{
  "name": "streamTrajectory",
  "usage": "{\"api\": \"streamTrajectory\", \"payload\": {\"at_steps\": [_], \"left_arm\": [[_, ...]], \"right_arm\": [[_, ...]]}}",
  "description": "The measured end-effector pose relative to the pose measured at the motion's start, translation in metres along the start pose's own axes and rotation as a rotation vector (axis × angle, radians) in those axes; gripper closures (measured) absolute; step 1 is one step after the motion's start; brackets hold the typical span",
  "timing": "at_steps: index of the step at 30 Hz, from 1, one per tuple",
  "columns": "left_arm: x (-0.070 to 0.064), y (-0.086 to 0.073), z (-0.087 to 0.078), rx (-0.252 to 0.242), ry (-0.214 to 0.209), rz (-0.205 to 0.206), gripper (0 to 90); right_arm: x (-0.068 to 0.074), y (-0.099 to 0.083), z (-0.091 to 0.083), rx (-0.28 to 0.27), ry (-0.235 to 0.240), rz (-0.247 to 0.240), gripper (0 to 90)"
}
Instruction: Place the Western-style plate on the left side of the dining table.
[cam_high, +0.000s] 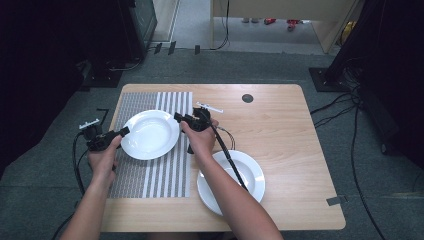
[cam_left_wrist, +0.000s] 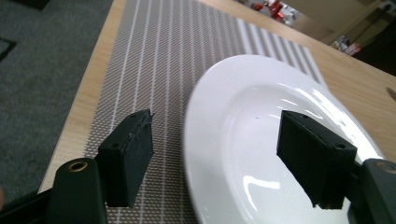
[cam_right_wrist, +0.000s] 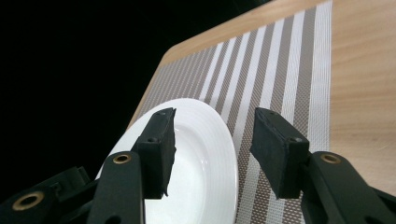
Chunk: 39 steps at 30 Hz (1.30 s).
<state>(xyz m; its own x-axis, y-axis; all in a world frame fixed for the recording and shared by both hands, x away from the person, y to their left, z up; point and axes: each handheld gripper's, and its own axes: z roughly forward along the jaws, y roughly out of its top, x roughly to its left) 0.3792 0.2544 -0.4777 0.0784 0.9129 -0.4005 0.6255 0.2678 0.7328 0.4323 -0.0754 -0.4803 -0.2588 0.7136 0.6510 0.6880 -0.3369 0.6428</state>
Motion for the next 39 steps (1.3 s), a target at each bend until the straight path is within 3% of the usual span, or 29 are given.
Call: {"api": "streamTrajectory", "payload": {"at_steps": [2,3,6,13,19,23,31,34,39], "left_arm": [[-0.009,-0.002,-0.010,-0.021,-0.021,0.042,29.3],[-0.012,-0.002,-0.013,-0.027,-0.025,0.054,29.3],[-0.020,-0.004,-0.023,-0.048,-0.055,0.076,27.9],[-0.035,-0.015,-0.040,-0.064,-0.106,0.098,23.4],[-0.044,-0.029,-0.048,-0.057,-0.105,0.142,19.5],[-0.045,-0.036,-0.052,-0.036,-0.070,0.158,18.4],[-0.045,-0.050,-0.063,-0.022,-0.038,0.178,18.4],[-0.047,-0.056,-0.063,-0.003,0.010,0.208,18.3],[-0.045,-0.061,-0.067,-0.005,0.018,0.189,18.4]], "right_arm": [[0.002,0.005,-0.007,0.005,0.013,-0.021,45.6],[0.003,0.007,-0.011,0.020,0.006,-0.048,40.1],[0.004,0.009,-0.020,0.034,-0.013,-0.125,36.0],[-0.001,0.016,-0.053,-0.018,0.075,-0.105,31.1],[-0.014,0.018,-0.081,-0.001,0.084,-0.188,26.6],[-0.027,0.018,-0.096,-0.006,0.051,-0.224,26.5],[-0.056,0.018,-0.123,-0.020,0.026,-0.214,25.1],[-0.063,0.019,-0.132,-0.021,0.004,-0.224,25.1],[-0.075,0.019,-0.147,-0.028,-0.024,-0.222,24.8]]}}
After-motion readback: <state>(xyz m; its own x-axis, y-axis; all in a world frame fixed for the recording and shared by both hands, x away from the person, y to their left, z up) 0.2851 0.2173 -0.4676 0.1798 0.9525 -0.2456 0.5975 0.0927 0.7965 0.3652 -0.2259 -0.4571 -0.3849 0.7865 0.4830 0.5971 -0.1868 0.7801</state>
